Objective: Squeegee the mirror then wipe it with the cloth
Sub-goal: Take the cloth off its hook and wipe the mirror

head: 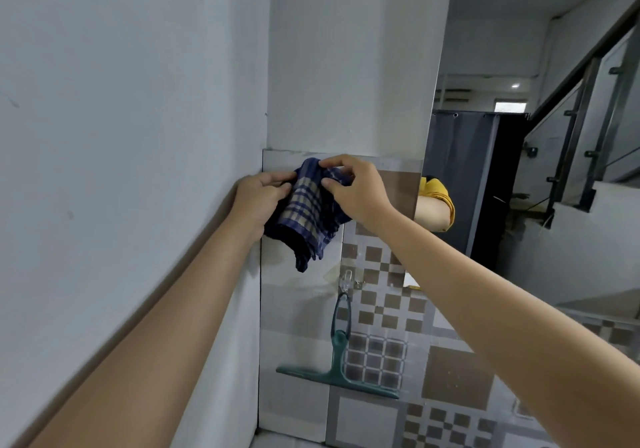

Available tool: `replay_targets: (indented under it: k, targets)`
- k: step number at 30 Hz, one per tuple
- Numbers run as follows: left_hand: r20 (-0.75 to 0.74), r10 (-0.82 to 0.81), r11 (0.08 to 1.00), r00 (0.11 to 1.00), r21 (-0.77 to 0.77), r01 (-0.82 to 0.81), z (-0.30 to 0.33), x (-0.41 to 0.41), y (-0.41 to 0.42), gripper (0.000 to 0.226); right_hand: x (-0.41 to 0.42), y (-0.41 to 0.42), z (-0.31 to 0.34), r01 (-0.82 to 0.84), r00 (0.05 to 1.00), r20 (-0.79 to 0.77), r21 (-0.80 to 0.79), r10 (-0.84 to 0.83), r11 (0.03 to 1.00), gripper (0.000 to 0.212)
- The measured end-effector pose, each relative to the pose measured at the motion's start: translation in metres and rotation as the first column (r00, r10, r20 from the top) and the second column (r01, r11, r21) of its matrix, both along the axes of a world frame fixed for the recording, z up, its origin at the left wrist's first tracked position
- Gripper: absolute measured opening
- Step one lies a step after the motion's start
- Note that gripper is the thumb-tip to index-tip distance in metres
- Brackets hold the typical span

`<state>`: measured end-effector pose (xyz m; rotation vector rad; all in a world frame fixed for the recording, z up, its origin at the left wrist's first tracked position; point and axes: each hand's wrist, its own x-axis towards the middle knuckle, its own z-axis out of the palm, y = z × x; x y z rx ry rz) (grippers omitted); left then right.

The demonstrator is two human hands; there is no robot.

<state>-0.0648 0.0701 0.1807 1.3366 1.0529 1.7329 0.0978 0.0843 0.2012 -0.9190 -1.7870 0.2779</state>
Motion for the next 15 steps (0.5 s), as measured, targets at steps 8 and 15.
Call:
replay_targets:
  k: [8,15]
  targets:
    - [-0.073,0.143,0.980,0.987,0.148,-0.131,0.031,0.007,-0.028,0.026,0.023,-0.034,0.036,-0.022,0.996,0.087,0.166,0.007,0.986,0.028]
    - [-0.244,0.237,0.899,0.940,0.422,-0.117,0.078,0.043,-0.089,0.021,0.075,-0.105,0.070,-0.026,0.996,0.092,0.242,0.004,0.970,0.019]
